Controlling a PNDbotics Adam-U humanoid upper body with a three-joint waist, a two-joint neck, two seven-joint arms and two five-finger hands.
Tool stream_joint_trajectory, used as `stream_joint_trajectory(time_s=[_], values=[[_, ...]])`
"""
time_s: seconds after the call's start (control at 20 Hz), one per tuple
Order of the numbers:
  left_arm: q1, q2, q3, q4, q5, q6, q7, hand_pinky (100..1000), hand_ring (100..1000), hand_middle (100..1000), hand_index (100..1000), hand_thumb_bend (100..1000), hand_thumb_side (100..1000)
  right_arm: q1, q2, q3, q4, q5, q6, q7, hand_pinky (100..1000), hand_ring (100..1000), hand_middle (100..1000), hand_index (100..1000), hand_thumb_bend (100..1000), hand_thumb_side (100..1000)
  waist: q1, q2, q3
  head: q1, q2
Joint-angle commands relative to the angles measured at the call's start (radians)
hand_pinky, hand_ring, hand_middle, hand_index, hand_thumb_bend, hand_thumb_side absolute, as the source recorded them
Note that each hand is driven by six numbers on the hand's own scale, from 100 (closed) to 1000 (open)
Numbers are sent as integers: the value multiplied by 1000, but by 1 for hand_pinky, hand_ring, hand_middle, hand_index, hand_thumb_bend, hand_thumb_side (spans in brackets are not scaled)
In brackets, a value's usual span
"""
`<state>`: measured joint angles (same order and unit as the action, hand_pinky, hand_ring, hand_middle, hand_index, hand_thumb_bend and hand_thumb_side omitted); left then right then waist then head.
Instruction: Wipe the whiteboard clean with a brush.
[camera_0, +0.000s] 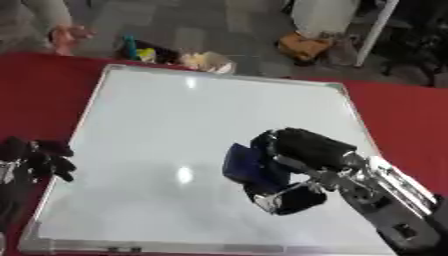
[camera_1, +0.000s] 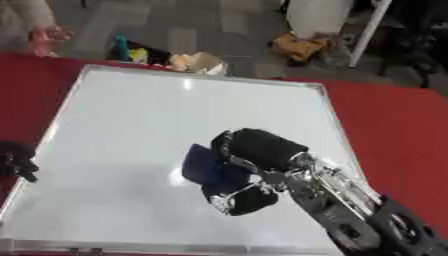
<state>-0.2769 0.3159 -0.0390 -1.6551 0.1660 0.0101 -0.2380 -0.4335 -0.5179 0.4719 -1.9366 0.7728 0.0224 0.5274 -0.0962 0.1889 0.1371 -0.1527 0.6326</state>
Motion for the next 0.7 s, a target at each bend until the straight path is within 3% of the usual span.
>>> stream_joint_trajectory(time_s=[0.05,0.5,0.7], values=[[-9,7,-1,-11,3,0,-3,483,531,567,654,713,916,-25,20,19,26,6,-12,6,652,591,547,452,100,444,10,-18,3,-8,9],[-11,5,-5,-10,5,-2,-8,483,530,567,654,713,915,-47,88,76,155,56,-63,-40,652,594,553,463,100,461,23,-20,3,-21,11],[-10,4,-6,-9,6,-2,-9,482,529,567,654,713,915,-52,111,100,191,79,-91,-43,658,608,570,479,100,514,25,-22,1,-24,14]])
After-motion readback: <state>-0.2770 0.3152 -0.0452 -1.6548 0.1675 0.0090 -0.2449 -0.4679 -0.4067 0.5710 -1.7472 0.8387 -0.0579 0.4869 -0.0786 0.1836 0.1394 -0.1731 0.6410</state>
